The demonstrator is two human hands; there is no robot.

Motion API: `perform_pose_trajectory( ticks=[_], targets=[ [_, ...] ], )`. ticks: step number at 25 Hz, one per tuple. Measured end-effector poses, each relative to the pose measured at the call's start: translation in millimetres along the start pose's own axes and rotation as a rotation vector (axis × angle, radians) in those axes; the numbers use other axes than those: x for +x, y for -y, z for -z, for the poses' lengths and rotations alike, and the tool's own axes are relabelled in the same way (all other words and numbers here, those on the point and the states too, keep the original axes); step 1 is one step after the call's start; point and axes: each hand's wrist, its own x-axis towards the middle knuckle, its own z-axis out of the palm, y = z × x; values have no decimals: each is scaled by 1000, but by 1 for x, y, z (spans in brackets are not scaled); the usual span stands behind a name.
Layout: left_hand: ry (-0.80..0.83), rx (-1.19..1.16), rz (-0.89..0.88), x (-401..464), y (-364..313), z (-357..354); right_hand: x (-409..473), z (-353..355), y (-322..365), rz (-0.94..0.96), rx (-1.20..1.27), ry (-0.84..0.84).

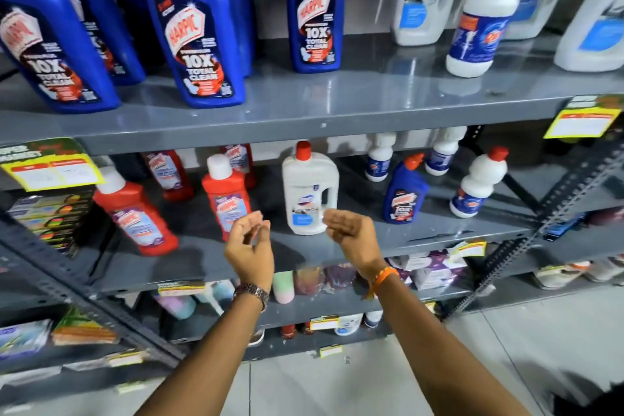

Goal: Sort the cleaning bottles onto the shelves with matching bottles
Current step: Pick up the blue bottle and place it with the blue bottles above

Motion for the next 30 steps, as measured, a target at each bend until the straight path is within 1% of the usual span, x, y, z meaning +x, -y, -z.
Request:
perform_pose_trajectory(
  ticks=[2,5,8,10,12,14,16,19,21,25,30],
  targets=[
    [139,-1,33,-35,-3,-38,-6,58,-5,-3,46,-130],
    [301,-44,73,-54,-5,-96,-1,131,-9,-17,70,-315],
    [480,-35,150,-65,-1,-146,13,173,-3,-28,92,-394],
    [577,8,200,-67,7,-179,27,192,0,-35,102,-409],
    [646,69,219,-63,17,-206,41,203,1,-37,71,-352],
    [692,105,225,-57,26,-228,57,213,0,-29,-27,-283],
    [716,114,221,-50,32,-246,71,221,0,-10,-136,-205],
    [773,200,171,-44,41,-261,86,226,1,1,-244,-87],
    [761,220,154,-42,46,-265,94,230,-2,43,-291,0],
    [699,209,174,-41,50,-265,97,236,-4,90,-276,68],
    [714,192,113,-49,41,-245,90,237,-1,102,-228,149]
  ],
)
